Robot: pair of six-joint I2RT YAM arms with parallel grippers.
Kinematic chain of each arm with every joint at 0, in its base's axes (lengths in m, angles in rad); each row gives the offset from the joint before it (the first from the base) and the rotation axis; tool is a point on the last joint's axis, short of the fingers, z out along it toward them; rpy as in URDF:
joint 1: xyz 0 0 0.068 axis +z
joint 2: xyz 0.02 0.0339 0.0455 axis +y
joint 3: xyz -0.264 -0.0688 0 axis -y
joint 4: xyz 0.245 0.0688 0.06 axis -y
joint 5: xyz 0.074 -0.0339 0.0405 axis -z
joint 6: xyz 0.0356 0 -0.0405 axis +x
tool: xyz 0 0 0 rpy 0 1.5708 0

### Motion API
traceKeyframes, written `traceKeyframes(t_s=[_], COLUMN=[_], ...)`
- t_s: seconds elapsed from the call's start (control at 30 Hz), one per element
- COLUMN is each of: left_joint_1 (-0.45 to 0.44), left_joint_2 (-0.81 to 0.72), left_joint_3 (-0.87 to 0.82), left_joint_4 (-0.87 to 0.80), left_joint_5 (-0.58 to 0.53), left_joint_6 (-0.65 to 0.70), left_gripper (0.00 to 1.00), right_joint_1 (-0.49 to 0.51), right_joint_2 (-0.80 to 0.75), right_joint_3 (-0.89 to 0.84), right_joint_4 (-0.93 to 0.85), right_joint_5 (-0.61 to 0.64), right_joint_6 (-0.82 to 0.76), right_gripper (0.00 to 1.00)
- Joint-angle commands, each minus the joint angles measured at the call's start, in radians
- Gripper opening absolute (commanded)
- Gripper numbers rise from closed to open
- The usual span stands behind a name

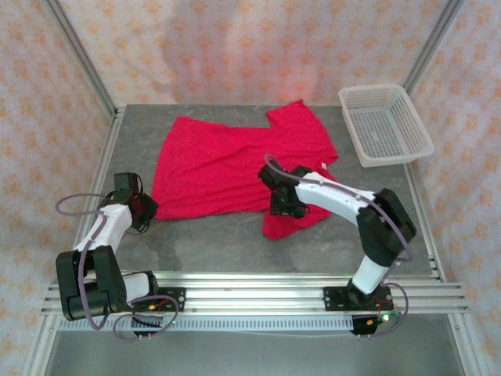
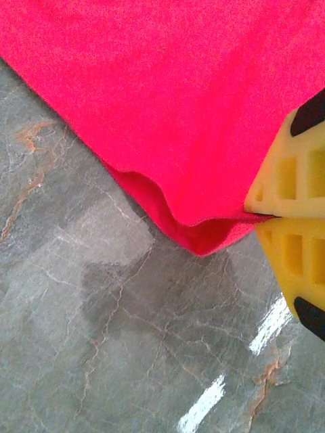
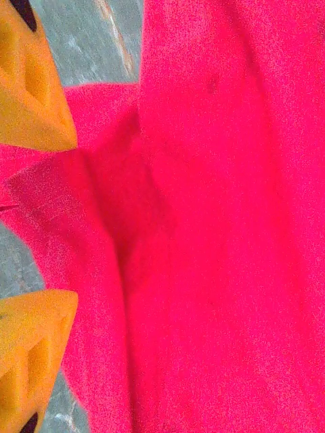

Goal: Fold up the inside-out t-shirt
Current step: Turn over the T-shirt at the center of the table.

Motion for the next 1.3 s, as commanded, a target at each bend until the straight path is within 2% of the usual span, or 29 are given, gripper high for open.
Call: traceKeyframes(t_s=[0.0, 0.1, 0.2, 0.37, 0.6, 0.73, 0.83, 0.93, 1.07, 1.1, 1.27], left_joint_1=[0.002, 0.001, 0.002, 0.000, 0.000, 0.000, 0.000, 0.000, 0.001, 0.001, 0.000], left_joint_2=[-0.001, 0.002, 0.005, 0.008, -0.006, -0.017, -0.021, -0.025, -0.024, -0.026, -0.042], left_joint_3=[0.013, 0.013, 0.017, 0.019, 0.006, 0.005, 0.006, 0.005, 0.013, 0.021, 0.118], left_joint_4=[-0.001, 0.002, 0.004, 0.001, -0.002, -0.005, -0.009, -0.011, -0.017, -0.024, -0.057], left_joint_5=[-0.001, 0.002, 0.003, 0.007, 0.004, 0.007, 0.003, 0.001, -0.001, 0.000, 0.004], left_joint_6=[0.005, 0.003, 0.005, 0.008, 0.008, 0.007, 0.007, 0.008, 0.008, 0.007, -0.018], left_gripper=[0.00, 0.00, 0.00, 0.00, 0.00, 0.00, 0.00, 0.00, 0.00, 0.00, 0.00], right_joint_1=[-0.003, -0.003, -0.003, 0.006, 0.010, 0.007, 0.004, 0.003, -0.005, -0.010, -0.082], right_joint_2=[-0.163, -0.245, -0.262, -0.172, -0.041, 0.013, 0.024, 0.016, -0.011, -0.024, -0.114], right_joint_3=[-0.077, -0.189, -0.266, -0.193, -0.097, -0.070, -0.069, -0.067, -0.043, -0.025, 0.128], right_joint_4=[-0.029, 0.062, 0.173, 0.169, 0.104, 0.075, 0.079, 0.073, 0.029, 0.007, -0.093], right_joint_5=[0.030, -0.038, -0.105, -0.115, -0.044, -0.025, -0.034, -0.025, 0.003, 0.014, 0.129], right_joint_6=[0.065, 0.146, 0.187, 0.162, 0.122, 0.098, 0.095, 0.097, 0.083, 0.071, -0.079], right_gripper=[0.56, 0.55, 0.51, 0.52, 0.55, 0.55, 0.51, 0.36, 0.04, 0.00, 0.00])
